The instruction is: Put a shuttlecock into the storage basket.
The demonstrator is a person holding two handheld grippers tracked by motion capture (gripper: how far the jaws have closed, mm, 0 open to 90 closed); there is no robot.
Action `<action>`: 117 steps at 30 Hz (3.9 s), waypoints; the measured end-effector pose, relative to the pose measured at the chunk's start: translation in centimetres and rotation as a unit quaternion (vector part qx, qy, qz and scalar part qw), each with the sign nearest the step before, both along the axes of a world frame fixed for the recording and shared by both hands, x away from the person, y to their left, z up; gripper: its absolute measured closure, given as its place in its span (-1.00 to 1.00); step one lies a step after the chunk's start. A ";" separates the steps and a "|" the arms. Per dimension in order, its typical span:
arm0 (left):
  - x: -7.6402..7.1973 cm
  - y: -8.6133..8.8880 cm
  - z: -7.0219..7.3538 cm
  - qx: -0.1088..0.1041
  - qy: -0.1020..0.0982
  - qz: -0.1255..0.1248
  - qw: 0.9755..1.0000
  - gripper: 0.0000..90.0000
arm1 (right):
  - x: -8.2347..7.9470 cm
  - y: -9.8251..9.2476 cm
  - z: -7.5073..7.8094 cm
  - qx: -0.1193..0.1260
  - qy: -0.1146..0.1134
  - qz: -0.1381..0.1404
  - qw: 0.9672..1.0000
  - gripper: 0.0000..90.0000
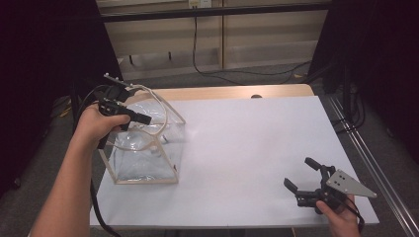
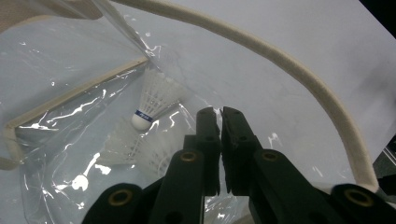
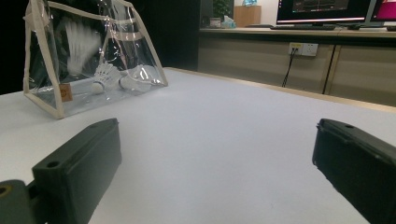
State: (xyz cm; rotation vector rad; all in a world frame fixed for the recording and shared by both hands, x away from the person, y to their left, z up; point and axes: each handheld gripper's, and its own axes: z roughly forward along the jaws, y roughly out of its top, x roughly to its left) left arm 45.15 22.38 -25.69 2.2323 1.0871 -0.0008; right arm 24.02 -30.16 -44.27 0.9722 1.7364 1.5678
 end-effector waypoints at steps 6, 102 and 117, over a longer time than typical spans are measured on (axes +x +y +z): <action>-0.1 0.0 -0.1 -0.007 -0.002 -0.002 1.000 0.88 | 0.0 0.0 0.0 0.000 -0.001 -0.001 1.000 -0.98; -9.4 0.8 -3.1 -0.155 -0.083 -0.130 0.976 -0.67 | -0.1 0.0 0.0 -0.003 0.000 -0.001 1.000 -0.98; -10.0 0.4 -5.7 -0.159 -0.083 -0.132 0.975 -0.68 | -0.1 0.0 0.0 -0.003 -0.001 0.000 1.000 -0.98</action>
